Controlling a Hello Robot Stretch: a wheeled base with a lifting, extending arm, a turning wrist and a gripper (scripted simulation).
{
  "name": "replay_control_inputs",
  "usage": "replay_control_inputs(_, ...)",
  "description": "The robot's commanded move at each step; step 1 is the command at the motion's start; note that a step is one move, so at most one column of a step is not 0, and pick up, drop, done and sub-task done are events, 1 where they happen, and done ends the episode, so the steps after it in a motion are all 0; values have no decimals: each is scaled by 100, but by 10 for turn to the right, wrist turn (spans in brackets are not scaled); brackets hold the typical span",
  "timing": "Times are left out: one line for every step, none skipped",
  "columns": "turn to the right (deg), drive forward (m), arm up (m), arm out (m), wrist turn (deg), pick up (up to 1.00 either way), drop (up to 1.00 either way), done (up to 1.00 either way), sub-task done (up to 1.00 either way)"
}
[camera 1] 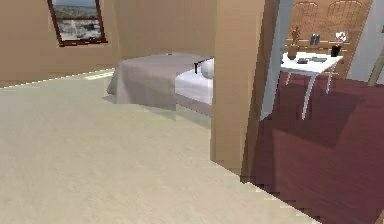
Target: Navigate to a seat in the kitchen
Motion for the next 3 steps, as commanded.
replay_control_inputs(30, 0, 0, 0, 0, 0, 0, 0, 0)
replay_control_inputs(0, 60, 0, 0, 0, 0, 0, 0, 0)
replay_control_inputs(90, 0, 0, 0, 0, 0, 0, 0, 0)
